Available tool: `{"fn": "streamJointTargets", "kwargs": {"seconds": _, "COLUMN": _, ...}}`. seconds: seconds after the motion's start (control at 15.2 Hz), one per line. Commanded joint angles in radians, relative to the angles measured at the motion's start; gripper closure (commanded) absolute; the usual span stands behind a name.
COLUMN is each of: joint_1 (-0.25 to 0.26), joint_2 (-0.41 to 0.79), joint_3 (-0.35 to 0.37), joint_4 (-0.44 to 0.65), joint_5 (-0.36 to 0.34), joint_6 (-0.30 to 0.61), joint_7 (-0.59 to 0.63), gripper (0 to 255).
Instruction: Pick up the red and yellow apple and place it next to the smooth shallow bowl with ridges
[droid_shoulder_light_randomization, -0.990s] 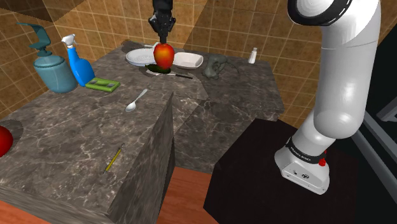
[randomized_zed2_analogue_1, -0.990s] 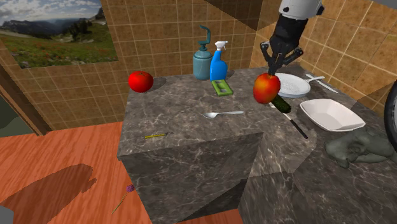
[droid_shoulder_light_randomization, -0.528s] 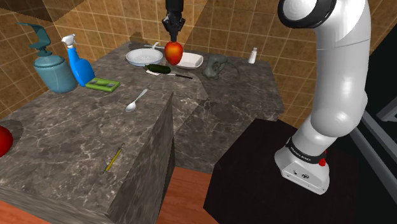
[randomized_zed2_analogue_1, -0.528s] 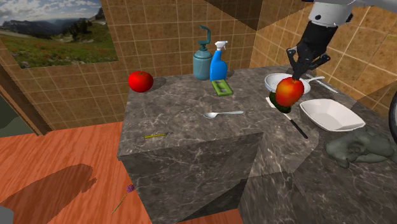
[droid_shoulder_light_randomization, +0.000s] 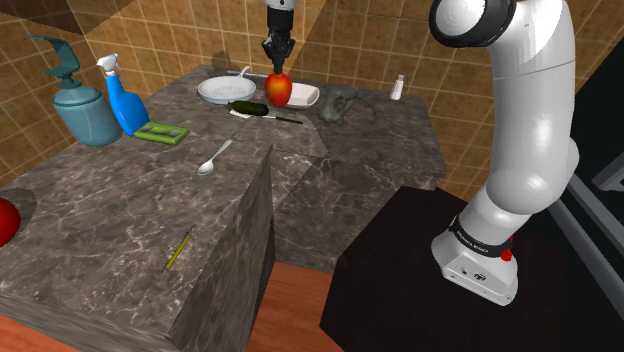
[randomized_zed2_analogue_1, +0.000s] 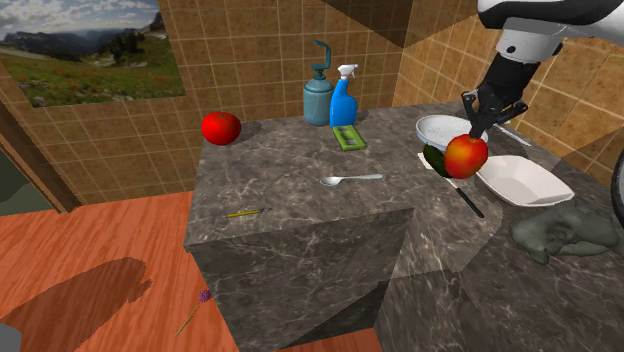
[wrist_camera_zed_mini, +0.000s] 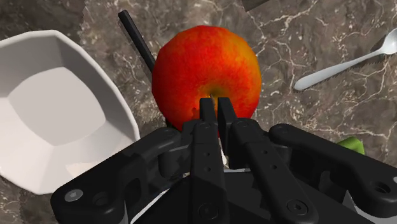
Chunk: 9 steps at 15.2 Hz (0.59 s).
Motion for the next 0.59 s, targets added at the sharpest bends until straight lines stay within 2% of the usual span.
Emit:
{"fn": "streamJointTargets", "kwargs": {"seconds": 0.0, "joint_1": -0.003, "joint_2": -0.010, "joint_3": 0.000, "joint_4": -0.039, "joint_5": 0.002, "joint_6": 0.030, "joint_7": -0.001, "gripper": 255}}
{"fn": "streamJointTargets", "kwargs": {"seconds": 0.53, "joint_1": -0.010, "joint_2": -0.014, "joint_3": -0.001, "joint_4": -0.154, "joint_5": 0.002, "joint_6": 0.140, "joint_7": -0.005, "gripper": 255}}
